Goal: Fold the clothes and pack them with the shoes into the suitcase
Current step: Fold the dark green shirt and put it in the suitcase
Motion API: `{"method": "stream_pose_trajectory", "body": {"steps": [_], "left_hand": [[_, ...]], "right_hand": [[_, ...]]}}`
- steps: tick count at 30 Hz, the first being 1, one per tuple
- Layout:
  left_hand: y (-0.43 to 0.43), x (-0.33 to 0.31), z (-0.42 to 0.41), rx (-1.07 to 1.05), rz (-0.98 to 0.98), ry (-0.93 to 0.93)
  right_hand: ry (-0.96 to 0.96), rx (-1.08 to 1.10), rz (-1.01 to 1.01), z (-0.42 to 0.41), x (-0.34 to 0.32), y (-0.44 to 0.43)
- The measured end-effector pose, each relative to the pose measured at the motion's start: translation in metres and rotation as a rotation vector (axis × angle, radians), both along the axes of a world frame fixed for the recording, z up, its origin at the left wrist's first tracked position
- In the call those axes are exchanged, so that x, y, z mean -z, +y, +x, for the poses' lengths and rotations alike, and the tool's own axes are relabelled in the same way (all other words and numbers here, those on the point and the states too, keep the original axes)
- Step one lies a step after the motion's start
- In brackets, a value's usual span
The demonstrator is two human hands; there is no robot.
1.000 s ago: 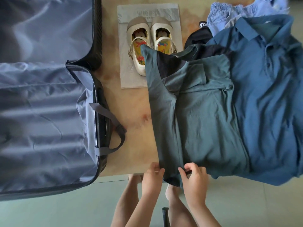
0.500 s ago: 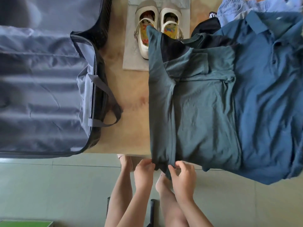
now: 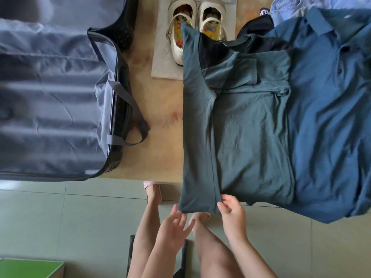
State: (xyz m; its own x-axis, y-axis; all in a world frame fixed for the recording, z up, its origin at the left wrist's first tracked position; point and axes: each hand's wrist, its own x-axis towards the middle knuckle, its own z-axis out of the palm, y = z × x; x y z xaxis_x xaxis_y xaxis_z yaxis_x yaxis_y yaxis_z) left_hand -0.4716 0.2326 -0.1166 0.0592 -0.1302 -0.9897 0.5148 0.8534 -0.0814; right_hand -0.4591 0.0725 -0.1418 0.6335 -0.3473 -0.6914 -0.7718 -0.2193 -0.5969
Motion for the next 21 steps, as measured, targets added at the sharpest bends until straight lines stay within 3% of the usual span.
{"method": "stream_pose_trajectory", "body": {"steps": [3,5,7,9,13,16,21], "left_hand": [[-0.008,-0.002,0.002,-0.059,-0.008,0.038],[-0.014,0.001,0.004,0.059,0.015,0.01],[-0.019,0.003,0.008,0.298,0.119,0.009],[-0.021,0.004,0.015,0.569,0.341,0.022],[-0.023,-0.013,0.05,0.966,0.663,-0.105],[-0.016,0.008,0.062,0.951,0.815,-0.164],[-0.02,0.013,0.054,0.879,0.6,-0.211]], "right_hand": [[-0.007,0.01,0.008,-0.001,0.002,-0.001],[-0.015,0.008,-0.006,-0.001,0.003,-0.002],[-0.016,-0.007,-0.027,-0.004,0.006,-0.004],[-0.019,-0.059,-0.092,-0.006,0.006,-0.006],[-0.238,-0.234,-0.482,0.001,-0.003,-0.006],[-0.43,-0.34,-0.625,0.021,-0.016,0.0],[-0.439,-0.482,-0.726,0.058,-0.012,0.013]]}}
